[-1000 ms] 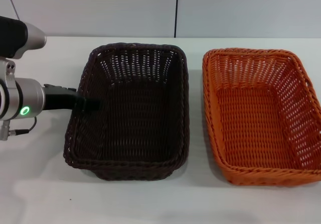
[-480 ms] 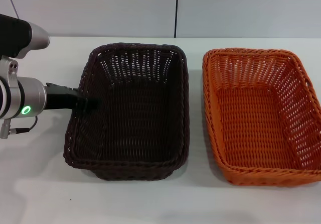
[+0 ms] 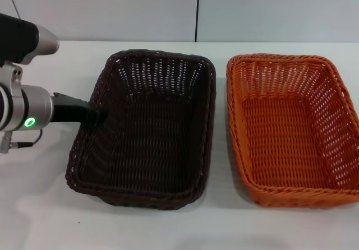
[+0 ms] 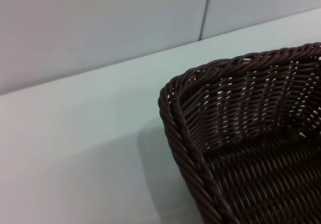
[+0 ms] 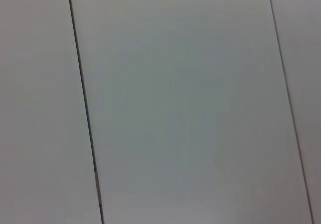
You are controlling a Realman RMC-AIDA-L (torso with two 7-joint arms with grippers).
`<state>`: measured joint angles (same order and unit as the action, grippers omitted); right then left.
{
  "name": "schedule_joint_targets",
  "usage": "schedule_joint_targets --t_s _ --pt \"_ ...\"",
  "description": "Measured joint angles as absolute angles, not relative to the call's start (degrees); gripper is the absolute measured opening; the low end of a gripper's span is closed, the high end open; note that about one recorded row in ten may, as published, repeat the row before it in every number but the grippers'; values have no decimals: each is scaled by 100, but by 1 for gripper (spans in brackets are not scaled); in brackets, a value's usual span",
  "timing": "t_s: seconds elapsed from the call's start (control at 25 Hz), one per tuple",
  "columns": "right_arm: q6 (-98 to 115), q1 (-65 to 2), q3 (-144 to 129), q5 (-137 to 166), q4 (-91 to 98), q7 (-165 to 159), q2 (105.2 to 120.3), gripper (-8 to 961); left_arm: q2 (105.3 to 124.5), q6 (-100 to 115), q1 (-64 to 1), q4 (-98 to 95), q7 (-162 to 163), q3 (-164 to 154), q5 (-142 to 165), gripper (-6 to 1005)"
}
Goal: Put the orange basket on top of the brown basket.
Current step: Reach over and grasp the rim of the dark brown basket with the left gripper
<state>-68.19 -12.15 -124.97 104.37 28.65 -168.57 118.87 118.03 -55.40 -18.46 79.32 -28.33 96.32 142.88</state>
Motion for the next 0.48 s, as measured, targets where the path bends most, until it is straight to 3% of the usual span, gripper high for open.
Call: schedule_joint_targets --t_s 0.12,0.28,0.48 --pt "-6807 -1223 -12498 10437 2865 -16857 11885 717 11799 -5853 -1892 8087 -3208 9811 14254 276" --pt "-6820 -1238 -12497 10445 2865 -16857 11878 717 11798 -6064 -1934 8197 -3521 9959 14241 256" --pt "-6826 -1239 -12497 10471 2876 -16856 11877 717 11774 -7402 -2668 8040 -6025 11477 13874 241"
